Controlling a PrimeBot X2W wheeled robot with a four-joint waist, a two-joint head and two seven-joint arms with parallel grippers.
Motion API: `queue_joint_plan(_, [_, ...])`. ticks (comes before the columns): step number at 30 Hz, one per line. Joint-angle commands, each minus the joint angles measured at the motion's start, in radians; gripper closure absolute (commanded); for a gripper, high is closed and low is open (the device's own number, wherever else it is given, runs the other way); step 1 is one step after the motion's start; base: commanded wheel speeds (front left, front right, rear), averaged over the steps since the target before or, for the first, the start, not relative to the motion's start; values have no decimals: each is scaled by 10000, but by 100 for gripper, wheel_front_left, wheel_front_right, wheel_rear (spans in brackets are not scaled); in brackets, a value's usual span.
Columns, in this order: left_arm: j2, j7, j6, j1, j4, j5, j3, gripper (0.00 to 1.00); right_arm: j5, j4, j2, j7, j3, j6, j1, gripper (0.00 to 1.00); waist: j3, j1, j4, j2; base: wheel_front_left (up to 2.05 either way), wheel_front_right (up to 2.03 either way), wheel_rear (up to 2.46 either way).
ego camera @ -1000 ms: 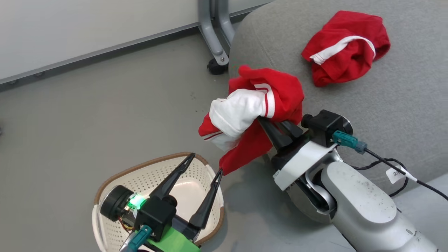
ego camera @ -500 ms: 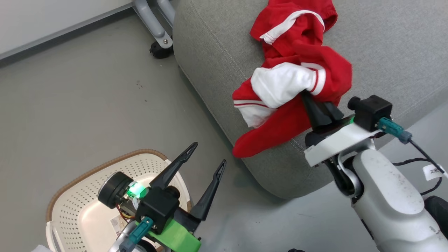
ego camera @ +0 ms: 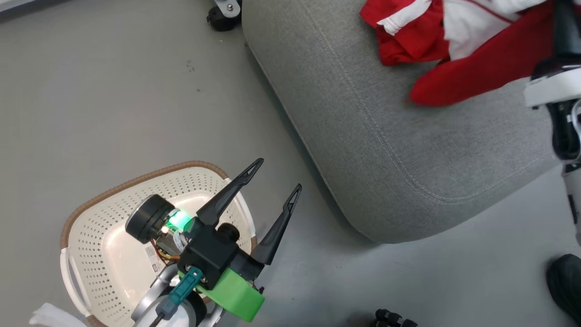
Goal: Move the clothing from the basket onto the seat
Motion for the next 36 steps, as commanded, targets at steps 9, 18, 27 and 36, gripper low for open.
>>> queue_joint_plan(9, [32,-234,-29,-911,47,284,-42,0,276,1751,-956,81,-606,0,-1632,100,1584,-1,1506,-1,0,0,0])
queue_joint_plan(18, [-168,-557,-54,-1467,396,342,-259,0,482,4039,-853,-35,-965,0,-1740,0,2179,-1,2084,-1,0,0,0])
queue_joint_plan(27, [-179,-743,106,-1611,712,254,-180,0,104,3780,-235,-41,-1604,0,-795,0,2013,-1,1929,-1,0,0,0])
queue_joint_plan(36, [-173,-1081,470,-1272,1019,174,0,0,-480,2768,677,-37,-1941,0,821,0,1223,-1,1868,-1,0,0,0])
